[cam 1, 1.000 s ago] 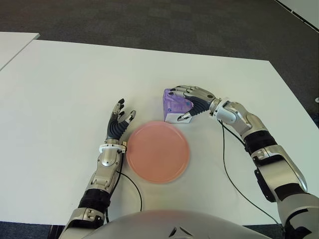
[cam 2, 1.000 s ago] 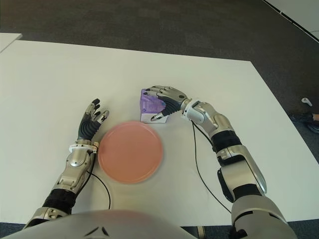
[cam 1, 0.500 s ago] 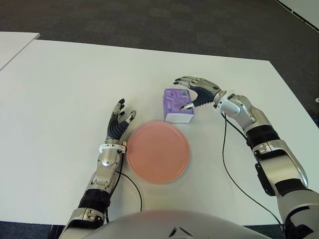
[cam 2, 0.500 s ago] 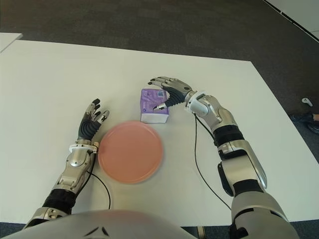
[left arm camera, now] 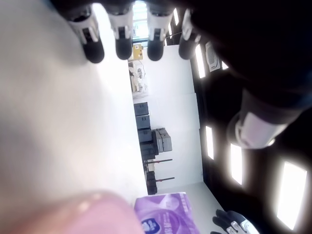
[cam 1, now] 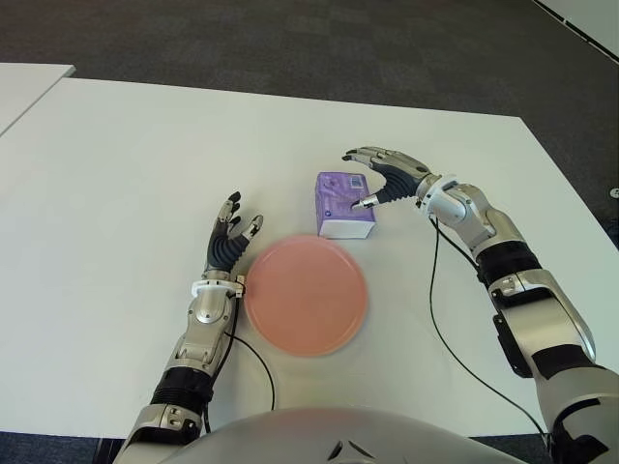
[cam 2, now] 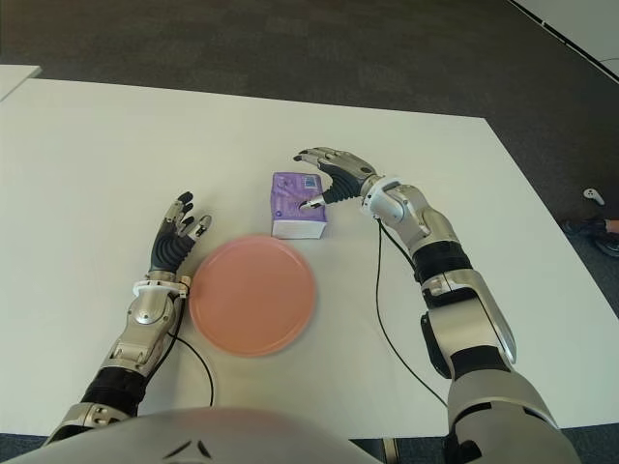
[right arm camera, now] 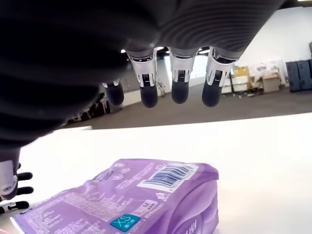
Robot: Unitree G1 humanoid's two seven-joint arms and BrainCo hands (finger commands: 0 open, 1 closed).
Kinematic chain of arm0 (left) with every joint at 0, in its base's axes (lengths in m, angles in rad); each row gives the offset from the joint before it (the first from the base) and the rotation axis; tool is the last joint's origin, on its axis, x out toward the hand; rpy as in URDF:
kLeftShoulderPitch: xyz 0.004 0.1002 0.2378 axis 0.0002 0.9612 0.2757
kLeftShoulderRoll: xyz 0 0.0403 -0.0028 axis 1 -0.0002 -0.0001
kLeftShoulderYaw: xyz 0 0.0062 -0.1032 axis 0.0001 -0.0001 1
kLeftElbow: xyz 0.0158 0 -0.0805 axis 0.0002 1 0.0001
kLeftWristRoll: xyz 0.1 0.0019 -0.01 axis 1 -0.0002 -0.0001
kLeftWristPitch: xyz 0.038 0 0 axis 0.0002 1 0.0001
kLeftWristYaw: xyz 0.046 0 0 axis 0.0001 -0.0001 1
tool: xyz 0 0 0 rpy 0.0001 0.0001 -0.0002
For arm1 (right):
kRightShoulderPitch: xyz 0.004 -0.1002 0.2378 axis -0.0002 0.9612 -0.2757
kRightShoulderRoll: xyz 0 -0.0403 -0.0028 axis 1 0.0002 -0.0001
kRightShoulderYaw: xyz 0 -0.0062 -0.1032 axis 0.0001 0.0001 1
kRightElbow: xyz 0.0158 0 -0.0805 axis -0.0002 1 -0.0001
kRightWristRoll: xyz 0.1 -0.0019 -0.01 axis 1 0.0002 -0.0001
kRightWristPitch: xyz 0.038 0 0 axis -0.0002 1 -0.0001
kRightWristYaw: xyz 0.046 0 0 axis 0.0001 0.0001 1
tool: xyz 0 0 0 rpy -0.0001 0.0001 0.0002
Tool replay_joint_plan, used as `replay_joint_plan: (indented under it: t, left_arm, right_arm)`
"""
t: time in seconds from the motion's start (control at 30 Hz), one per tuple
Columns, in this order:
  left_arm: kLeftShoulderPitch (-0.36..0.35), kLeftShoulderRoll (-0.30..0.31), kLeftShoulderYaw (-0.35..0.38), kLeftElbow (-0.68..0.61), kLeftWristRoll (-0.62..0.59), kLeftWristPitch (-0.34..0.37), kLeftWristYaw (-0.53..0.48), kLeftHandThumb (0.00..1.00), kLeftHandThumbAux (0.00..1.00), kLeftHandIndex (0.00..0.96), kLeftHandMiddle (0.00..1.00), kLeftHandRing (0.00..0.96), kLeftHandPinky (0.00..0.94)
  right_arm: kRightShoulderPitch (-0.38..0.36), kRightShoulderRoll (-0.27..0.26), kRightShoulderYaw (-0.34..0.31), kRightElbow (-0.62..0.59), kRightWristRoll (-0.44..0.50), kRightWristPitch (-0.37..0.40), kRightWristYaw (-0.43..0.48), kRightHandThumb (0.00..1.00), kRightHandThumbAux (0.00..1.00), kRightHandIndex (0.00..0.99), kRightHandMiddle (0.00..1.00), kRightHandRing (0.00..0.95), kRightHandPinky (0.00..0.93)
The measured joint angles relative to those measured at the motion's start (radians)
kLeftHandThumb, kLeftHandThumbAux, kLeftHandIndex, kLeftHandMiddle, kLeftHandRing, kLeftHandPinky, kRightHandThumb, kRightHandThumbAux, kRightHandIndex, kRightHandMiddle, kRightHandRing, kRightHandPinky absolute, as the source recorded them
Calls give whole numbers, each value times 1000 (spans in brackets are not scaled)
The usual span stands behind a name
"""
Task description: Put the tissue paper into the plate.
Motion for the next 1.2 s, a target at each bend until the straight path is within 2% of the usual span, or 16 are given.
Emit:
replay_joint_plan:
  t: [0.47, 1.2]
  left_arm:
    - [0, 3, -1, 1, 0, -9, 0, 45, 548, 0, 0, 0, 1]
    - [3, 4, -1, -2, 0, -10, 0, 34, 556, 0, 0, 0, 10]
  right_arm:
    - [-39, 29, 55, 90, -45, 22, -50, 107, 465, 0, 7, 0, 0]
    - [-60, 56, 122, 177, -48, 18, -59, 104, 478, 2, 3, 0, 0]
